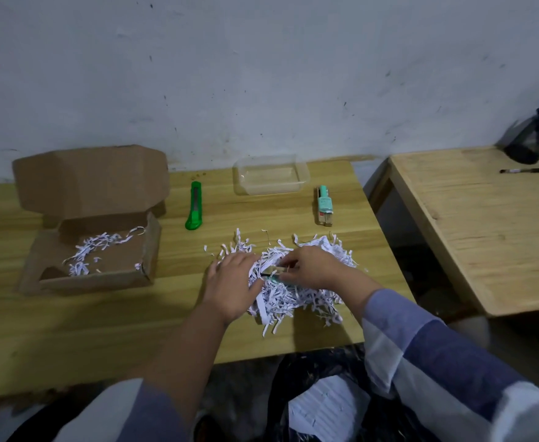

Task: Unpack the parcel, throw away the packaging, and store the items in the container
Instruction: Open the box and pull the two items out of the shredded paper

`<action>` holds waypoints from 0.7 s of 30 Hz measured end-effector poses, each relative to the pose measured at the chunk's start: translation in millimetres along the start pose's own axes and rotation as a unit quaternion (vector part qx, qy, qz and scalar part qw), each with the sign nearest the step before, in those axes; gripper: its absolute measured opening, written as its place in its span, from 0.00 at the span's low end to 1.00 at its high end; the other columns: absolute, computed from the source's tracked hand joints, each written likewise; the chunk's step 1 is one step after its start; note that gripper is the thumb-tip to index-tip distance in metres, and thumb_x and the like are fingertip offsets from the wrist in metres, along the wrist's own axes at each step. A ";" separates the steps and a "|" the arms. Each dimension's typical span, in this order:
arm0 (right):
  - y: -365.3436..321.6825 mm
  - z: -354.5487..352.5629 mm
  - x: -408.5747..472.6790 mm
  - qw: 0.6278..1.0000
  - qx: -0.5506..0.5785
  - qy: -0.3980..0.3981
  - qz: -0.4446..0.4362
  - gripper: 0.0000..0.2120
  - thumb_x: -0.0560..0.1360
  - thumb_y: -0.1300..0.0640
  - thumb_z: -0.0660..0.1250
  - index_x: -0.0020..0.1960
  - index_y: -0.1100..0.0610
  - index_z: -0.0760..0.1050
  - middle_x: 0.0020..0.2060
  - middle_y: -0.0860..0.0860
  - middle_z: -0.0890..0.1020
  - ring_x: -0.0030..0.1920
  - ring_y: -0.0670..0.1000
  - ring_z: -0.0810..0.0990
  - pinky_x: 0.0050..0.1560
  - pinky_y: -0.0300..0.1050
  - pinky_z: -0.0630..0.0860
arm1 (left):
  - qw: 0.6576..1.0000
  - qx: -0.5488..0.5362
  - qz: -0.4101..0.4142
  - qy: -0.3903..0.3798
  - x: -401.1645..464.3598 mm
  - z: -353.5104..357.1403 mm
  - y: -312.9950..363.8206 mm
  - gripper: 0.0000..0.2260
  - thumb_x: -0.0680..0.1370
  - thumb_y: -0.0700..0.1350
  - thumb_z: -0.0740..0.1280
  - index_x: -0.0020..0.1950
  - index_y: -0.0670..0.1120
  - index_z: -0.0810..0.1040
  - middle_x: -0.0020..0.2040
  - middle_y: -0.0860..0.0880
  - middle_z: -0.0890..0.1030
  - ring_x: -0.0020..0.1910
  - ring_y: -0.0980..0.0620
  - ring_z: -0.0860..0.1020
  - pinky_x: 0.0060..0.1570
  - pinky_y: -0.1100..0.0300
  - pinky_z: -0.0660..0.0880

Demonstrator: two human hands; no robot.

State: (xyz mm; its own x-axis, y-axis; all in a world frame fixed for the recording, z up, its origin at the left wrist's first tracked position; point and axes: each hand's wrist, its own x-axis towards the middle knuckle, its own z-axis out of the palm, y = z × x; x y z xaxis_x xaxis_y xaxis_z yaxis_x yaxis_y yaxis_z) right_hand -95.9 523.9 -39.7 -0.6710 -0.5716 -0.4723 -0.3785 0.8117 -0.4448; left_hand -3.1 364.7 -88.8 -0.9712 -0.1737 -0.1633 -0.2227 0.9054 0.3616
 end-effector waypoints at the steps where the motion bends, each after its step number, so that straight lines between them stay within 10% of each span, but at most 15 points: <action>1: -1.6 1.0 0.2 1.000 -0.023 -0.001 0.001 0.20 0.71 0.46 0.70 0.62 0.47 0.76 0.56 0.48 0.82 0.56 0.51 0.80 0.56 0.47 0.76 | 1.000 0.000 -0.001 -0.002 -0.6 0.3 0.5 0.23 0.79 0.56 0.59 0.74 0.56 0.62 0.75 0.54 0.65 0.75 0.52 0.58 0.74 0.46 0.53; 5: -4.5 7.5 1.0 0.994 -0.080 0.068 -0.001 0.20 0.68 0.48 0.71 0.60 0.44 0.76 0.55 0.47 0.80 0.55 0.51 0.78 0.60 0.51 0.71 | 1.000 -0.011 -0.003 -0.002 -1.7 1.3 2.5 0.24 0.79 0.55 0.60 0.75 0.55 0.60 0.76 0.52 0.63 0.76 0.51 0.57 0.74 0.46 0.53; 12: 6.3 -25.7 -8.1 0.988 0.131 0.075 0.022 0.15 0.66 0.60 0.76 0.50 0.54 0.76 0.44 0.46 0.76 0.43 0.47 0.77 0.37 0.39 0.75 | 1.000 0.003 -0.018 -0.009 0.4 1.1 5.3 0.20 0.80 0.54 0.58 0.72 0.51 0.66 0.74 0.51 0.66 0.75 0.52 0.59 0.73 0.45 0.55; 21: 7.1 -43.9 -7.1 0.877 0.474 0.038 0.075 0.05 0.75 0.57 0.66 0.49 0.58 0.77 0.43 0.54 0.80 0.40 0.50 0.75 0.40 0.42 0.74 | 0.991 -0.113 -0.024 0.068 7.8 -21.5 34.3 0.31 0.78 0.58 0.60 0.77 0.50 0.53 0.77 0.50 0.60 0.77 0.52 0.55 0.76 0.43 0.44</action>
State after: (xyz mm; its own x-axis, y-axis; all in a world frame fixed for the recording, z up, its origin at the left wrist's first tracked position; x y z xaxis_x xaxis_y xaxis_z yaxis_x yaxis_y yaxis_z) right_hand -121.9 539.0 -6.1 -0.7215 -0.4284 -0.5440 0.3934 0.3929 -0.8312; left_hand -20.1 386.0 -58.0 -0.9579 -0.2794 -0.0660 -0.2678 0.7869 0.5559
